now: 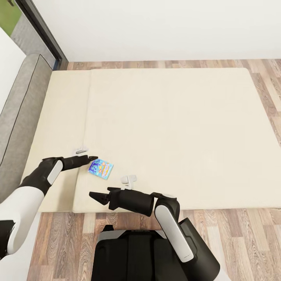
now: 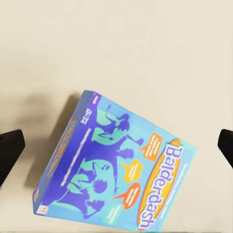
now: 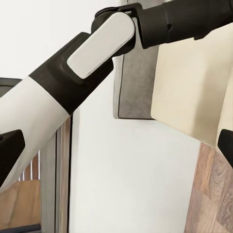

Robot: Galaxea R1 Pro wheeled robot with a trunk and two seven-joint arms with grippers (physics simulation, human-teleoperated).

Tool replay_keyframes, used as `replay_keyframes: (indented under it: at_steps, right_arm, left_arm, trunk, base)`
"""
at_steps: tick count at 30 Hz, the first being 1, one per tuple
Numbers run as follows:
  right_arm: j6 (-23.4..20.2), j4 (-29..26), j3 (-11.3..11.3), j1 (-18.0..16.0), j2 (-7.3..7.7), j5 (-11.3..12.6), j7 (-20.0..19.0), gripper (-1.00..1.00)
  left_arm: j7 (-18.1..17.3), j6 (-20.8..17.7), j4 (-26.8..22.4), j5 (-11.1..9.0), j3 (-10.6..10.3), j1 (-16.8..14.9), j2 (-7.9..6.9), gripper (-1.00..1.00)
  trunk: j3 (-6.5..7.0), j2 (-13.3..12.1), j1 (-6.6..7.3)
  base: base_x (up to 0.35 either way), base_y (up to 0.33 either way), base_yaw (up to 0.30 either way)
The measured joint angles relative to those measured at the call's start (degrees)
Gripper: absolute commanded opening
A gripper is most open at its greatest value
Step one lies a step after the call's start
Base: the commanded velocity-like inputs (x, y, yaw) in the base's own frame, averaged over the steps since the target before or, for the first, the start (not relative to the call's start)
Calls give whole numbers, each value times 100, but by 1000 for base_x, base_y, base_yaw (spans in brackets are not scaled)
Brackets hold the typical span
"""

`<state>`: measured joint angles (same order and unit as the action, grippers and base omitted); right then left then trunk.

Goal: Put all the toys in the child's room - the three board games (two on the bed and one on the table), the two jigsaw puzzles on the table, and the tennis ball on the table - inside the toy box on the table in the child's room.

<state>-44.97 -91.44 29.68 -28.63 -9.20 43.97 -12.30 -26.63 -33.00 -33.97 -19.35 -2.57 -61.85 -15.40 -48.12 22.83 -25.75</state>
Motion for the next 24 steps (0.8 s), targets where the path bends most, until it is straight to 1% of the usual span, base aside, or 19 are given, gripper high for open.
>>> replay_keyframes:
  at_steps: [13, 20, 24]
  right_arm:
    - [13, -3, 0, 0, 0, 4, -3, 100]
    - [13, -1, -1, 0, 0, 1, -3, 100]
    - [13, -2, 0, 0, 0, 2, -6, 100]
  left_arm:
    - [30, 0, 76, 4, -23, 0, 28, 100]
    - [321, 5, 116, -2, -3, 0, 41, 100]
    - [409, 8, 147, -6, 0, 0, 43, 100]
  trunk:
    - [0, 0, 0]
    - [0, 0, 0]
    - [0, 0, 0]
  base:
    - [0, 0, 0]
    - [0, 0, 0]
    - [0, 0, 0]
